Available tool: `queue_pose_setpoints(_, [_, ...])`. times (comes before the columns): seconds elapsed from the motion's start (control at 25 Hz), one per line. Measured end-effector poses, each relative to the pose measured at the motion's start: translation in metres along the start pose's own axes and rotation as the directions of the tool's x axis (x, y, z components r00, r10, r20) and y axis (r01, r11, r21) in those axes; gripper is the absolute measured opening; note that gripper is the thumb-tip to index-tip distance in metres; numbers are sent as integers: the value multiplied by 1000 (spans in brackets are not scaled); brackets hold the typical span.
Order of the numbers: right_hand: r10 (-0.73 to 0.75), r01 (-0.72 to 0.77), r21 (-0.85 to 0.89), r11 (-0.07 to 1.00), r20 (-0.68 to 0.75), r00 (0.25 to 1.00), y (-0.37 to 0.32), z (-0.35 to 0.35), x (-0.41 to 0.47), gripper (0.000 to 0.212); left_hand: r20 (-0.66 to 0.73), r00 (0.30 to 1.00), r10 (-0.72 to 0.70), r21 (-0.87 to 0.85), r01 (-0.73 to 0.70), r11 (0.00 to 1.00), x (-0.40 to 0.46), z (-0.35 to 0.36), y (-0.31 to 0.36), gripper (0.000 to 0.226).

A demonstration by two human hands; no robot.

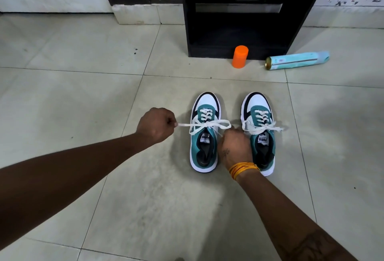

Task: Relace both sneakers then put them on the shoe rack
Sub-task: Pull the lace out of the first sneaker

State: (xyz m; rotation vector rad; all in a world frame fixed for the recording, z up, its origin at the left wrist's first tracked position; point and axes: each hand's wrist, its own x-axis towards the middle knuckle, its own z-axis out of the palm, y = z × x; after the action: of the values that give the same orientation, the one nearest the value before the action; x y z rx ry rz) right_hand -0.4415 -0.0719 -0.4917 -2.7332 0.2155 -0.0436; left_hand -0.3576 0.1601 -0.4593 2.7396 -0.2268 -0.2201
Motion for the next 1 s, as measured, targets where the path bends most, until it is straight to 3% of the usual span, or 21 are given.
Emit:
queue_pose_setpoints(0.04, [-43, 44, 36, 998, -36, 998, -3, -4, 0, 21, -18, 998, 62, 3, -62, 998, -2, 2, 4, 10])
queue_pose_setpoints(0.12, [-113, 120, 73, 990, -93, 989, -8, -9, 1, 21, -47, 958, 283, -16, -284, 959, -4, 4, 15, 36])
queue_pose_setpoints(0.2, [-143, 152, 81, 985, -106, 984, -12, -12, 4, 20, -37, 878, 476, -57, -478, 877, -3, 8, 27, 30])
queue_pose_setpoints(0.28, [-151, 162, 89, 983, -113, 982, -12, -12, 8, 22, -58, 828, 557, -57, -560, 826, -2, 14, 32, 19])
queue_pose_setpoints(0.36, [-129, 133, 40, 990, -97, 987, -10, -11, 9, 22, -91, 831, 548, -44, -553, 832, -3, 17, 31, 29])
queue_pose_setpoints(0.48, [23, -10, -156, 988, 77, 997, -1, -8, 6, 22, -18, 907, 421, 75, -419, 905, 3, 13, 10, 50])
queue_pose_setpoints(0.52, [49, -26, -181, 983, 127, 991, 0, -7, 4, 22, 4, 933, 361, 119, -359, 926, 5, 10, 2, 49])
queue_pose_setpoints(0.6, [4, 5, -86, 996, 93, 996, -5, -9, 2, 22, 30, 949, 314, 117, -315, 942, 5, 7, -8, 39])
queue_pose_setpoints(0.68, [-91, 91, 28, 995, -23, 996, -11, -12, 4, 20, 2, 915, 403, 24, -403, 915, -1, 12, 0, 26])
queue_pose_setpoints(0.8, [-167, 171, 32, 985, -94, 981, -13, -14, 6, 14, -32, 842, 539, -34, -540, 841, -4, 21, 18, 10])
queue_pose_setpoints(0.88, [-132, 134, 11, 991, -99, 986, -11, -12, 5, 16, -46, 830, 556, 21, -555, 831, -2, 25, 16, 10])
queue_pose_setpoints(1.0, [29, -22, -131, 991, 54, 998, -6, -8, 2, 19, 27, 916, 399, 118, -400, 909, 4, 24, -6, 10])
